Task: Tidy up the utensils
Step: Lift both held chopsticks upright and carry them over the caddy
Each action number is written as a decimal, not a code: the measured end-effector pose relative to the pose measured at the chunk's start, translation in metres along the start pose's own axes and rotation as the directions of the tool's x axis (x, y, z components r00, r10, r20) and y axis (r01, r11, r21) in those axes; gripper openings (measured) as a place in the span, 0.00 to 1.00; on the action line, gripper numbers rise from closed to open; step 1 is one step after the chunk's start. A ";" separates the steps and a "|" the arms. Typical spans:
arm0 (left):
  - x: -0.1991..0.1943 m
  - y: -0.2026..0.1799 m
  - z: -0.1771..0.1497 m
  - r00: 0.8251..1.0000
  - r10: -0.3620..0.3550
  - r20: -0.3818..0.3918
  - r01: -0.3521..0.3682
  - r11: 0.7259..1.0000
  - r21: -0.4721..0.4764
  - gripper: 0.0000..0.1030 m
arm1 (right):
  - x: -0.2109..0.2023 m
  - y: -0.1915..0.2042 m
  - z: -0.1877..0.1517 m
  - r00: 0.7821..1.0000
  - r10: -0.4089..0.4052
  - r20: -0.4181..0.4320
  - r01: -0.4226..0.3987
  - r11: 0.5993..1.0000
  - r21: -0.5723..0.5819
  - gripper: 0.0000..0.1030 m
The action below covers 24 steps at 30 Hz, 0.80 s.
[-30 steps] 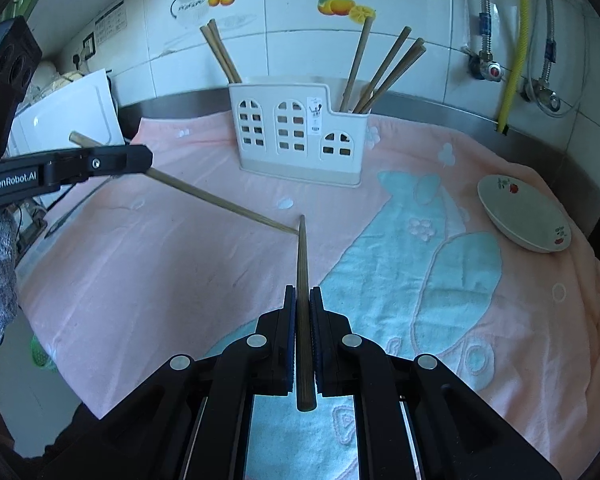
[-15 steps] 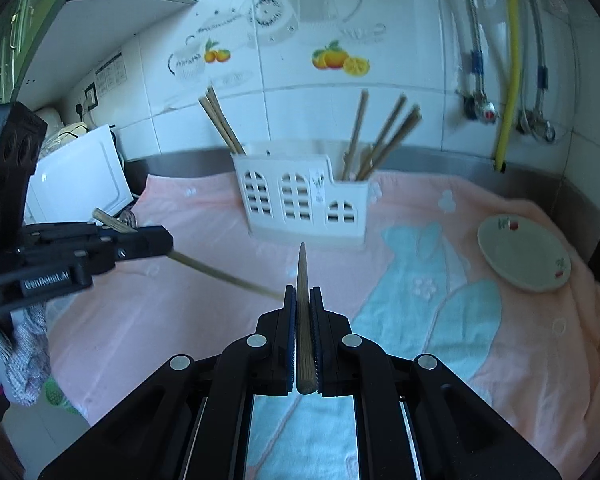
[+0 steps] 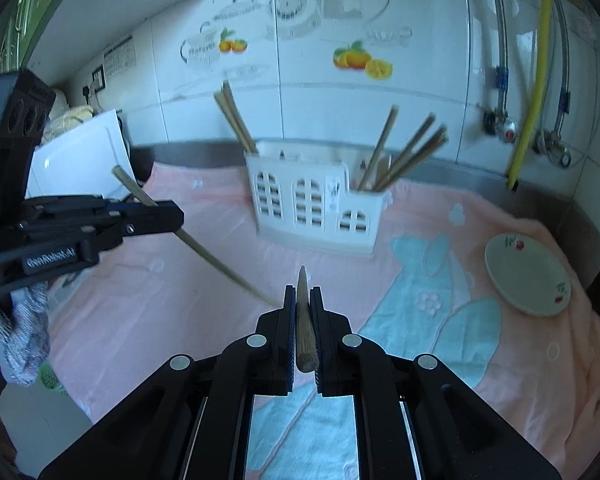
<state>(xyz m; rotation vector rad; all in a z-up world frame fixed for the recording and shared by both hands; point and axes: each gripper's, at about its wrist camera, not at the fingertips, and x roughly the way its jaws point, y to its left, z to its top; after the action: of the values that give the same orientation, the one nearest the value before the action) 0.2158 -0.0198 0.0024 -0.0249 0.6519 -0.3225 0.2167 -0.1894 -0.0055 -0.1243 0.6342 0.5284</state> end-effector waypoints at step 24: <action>-0.038 0.020 0.176 0.932 0.147 0.331 -0.180 0.981 0.073 0.05 | 0.001 -0.043 0.148 0.991 -0.044 -0.126 0.037 0.998 -0.059 0.07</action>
<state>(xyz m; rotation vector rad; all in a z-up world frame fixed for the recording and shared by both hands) 0.2992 -0.0030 0.1625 0.0733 0.3064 -0.1837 0.3179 -0.1862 0.1107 -0.2250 0.7396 0.5023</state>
